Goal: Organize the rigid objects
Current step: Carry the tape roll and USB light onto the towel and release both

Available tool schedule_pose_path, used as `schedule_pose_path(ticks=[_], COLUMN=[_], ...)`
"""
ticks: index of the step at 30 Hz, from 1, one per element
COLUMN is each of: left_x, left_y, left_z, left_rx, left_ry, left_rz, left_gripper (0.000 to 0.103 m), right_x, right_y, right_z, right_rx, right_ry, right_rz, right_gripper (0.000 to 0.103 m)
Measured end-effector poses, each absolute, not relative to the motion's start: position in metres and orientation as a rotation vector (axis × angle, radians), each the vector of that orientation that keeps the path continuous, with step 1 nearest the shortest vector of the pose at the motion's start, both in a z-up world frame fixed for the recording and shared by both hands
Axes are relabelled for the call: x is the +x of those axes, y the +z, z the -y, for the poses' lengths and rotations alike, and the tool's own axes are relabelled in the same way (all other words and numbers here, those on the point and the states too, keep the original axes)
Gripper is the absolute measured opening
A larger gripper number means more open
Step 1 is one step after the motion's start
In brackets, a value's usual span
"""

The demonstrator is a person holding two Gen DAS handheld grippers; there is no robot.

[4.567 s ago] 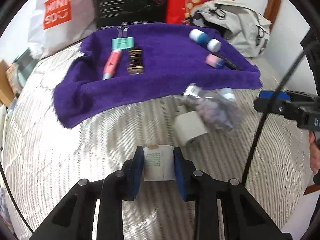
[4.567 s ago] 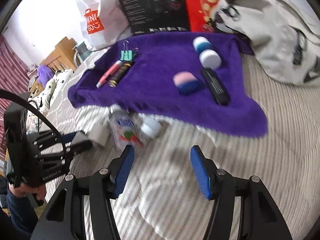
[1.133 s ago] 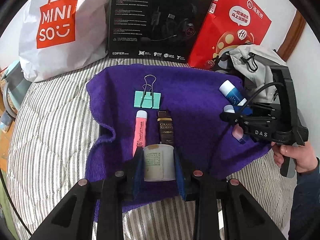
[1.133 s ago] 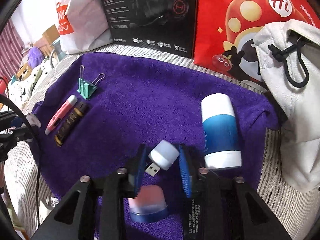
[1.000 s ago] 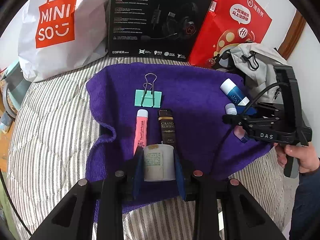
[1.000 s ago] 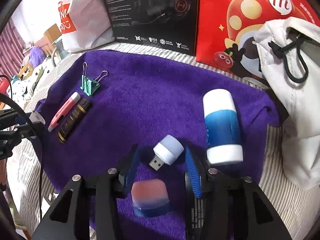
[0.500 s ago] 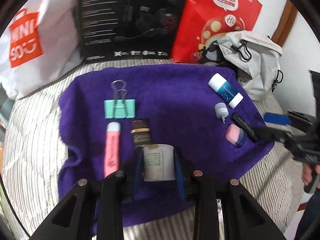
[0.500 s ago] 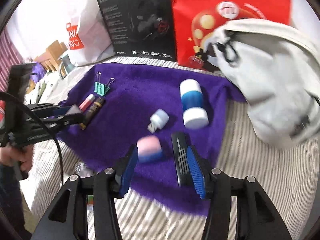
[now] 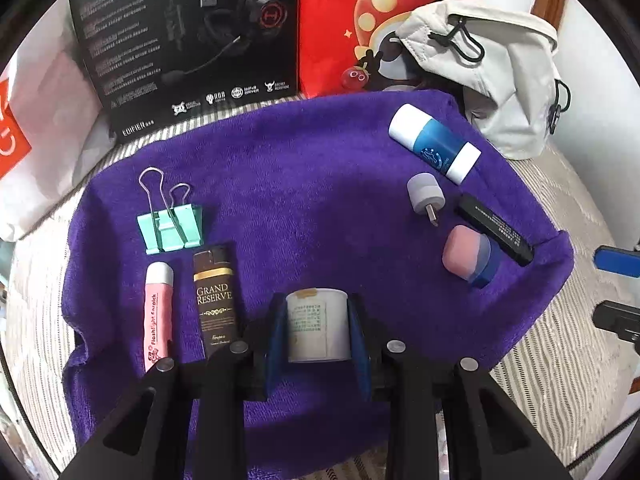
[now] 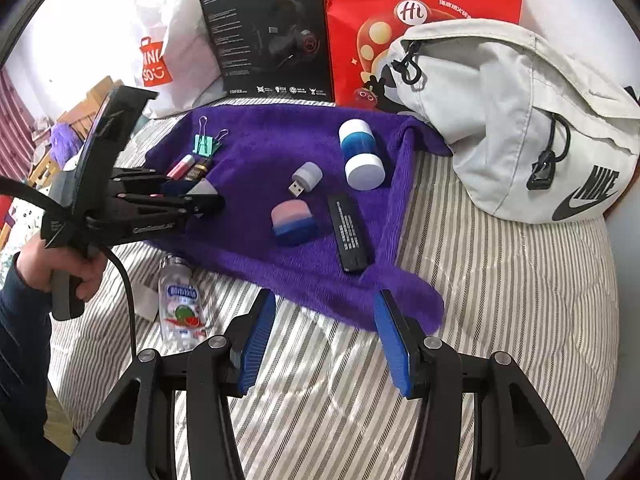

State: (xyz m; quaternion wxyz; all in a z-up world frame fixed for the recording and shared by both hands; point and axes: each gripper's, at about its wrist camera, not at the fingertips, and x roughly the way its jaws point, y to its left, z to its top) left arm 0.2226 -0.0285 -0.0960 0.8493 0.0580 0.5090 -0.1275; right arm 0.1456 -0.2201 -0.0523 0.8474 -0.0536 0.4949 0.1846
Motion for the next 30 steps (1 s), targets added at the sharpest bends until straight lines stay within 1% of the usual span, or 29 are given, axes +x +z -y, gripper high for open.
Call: schedule_pose_path(ticks=[4, 7, 9, 10, 19, 22, 24, 27, 30], left_x=[0.22, 0.219, 0.217, 0.215, 0.206, 0.197, 0.186, 0.171, 0.152], left_y=[-0.096, -0.096, -0.096, -0.096, -0.092, -0.081, -0.073, -0.063, -0.061], left_z=[0.028, 0.029, 0.031, 0.032, 0.027, 0.025, 0.022, 0.017, 0.015], left_rx=[0.125, 0.128, 0.125, 0.125, 0.06, 0.057, 0.065, 0.06, 0.073], left_ry=[-0.262, -0.263, -0.275, -0.282, -0.243, -0.224, -0.208, -0.193, -0.183], left_rz=[-1.065, -1.065, -1.065, -1.067, -1.086, -1.08, -1.062, -1.042, -1.044], left_gripper=[0.029, 0.034, 0.046, 0.049, 0.052, 0.052, 0.057, 0.063, 0.063], right_x=[0.138, 0.132, 0.127, 0.125, 0.1, 0.091, 0.087, 0.086, 0.087], right_y=[-0.048, -0.042, -0.037, -0.035, -0.007, -0.001, 0.001, -0.004, -0.014], right_z=[0.22, 0.22, 0.22, 0.22, 0.22, 0.221, 0.223, 0.229, 0.239], right_rx=[-0.121, -0.127, -0.129, -0.13, -0.177, -0.191, -0.189, -0.159, -0.142], right_ry=[0.39, 0.389, 0.394, 0.395, 0.372, 0.37, 0.366, 0.358, 0.332], right_rz=[-1.033, -1.016, -1.003, -0.996, -0.916, -0.894, -0.889, -0.903, -0.932], right_gripper=[0.051, 0.051, 0.051, 0.051, 0.052, 0.057, 0.062, 0.063, 0.063])
